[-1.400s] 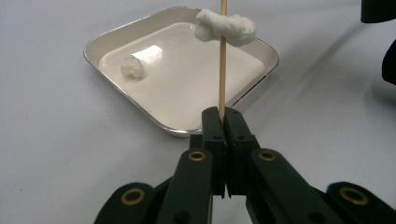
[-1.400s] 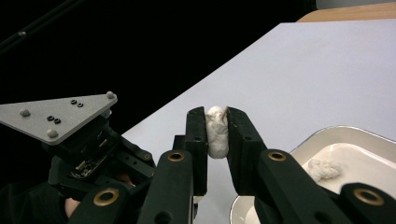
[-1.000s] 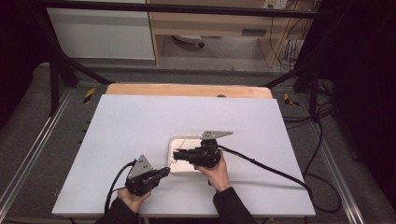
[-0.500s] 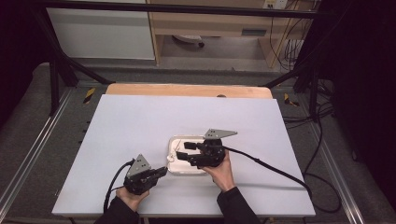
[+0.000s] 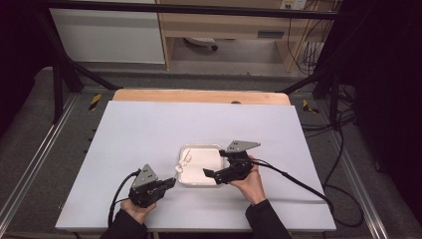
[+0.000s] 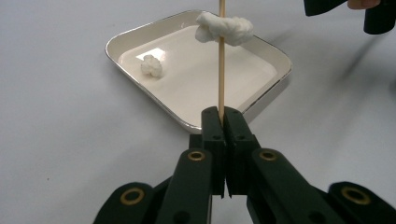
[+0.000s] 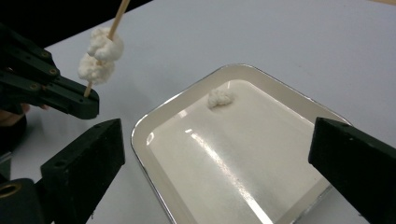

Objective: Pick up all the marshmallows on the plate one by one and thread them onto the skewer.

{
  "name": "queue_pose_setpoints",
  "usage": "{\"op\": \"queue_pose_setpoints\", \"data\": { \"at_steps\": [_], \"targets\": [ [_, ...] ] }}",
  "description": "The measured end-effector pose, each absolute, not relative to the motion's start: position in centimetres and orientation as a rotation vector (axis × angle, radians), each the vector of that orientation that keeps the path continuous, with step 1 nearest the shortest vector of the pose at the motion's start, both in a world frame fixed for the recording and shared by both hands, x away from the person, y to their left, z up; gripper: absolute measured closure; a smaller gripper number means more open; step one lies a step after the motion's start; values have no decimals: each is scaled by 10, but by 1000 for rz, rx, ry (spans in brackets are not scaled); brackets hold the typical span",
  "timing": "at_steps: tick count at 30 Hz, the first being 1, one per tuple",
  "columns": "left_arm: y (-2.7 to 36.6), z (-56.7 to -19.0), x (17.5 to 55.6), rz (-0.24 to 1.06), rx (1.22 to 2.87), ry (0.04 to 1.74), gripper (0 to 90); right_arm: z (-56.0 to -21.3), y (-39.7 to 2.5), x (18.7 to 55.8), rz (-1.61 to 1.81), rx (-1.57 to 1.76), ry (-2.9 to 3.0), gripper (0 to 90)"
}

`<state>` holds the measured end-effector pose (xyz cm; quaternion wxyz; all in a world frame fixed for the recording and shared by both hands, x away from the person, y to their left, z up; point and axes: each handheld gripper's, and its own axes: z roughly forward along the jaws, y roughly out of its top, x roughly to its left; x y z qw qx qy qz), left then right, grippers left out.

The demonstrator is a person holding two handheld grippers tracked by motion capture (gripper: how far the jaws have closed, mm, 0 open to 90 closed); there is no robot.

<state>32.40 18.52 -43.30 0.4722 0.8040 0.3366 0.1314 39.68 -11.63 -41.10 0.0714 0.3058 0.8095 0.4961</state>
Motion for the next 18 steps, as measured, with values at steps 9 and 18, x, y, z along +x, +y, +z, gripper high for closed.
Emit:
{"op": "queue_pose_setpoints", "data": {
  "at_steps": [9,18],
  "targets": [
    [193,-430,324,334,1979,842,883,-417,-113,401,1464,943,2434,18],
    [198,-428,324,332,1970,848,883,-421,-106,413,1435,998,2418,18]
  ]
}}
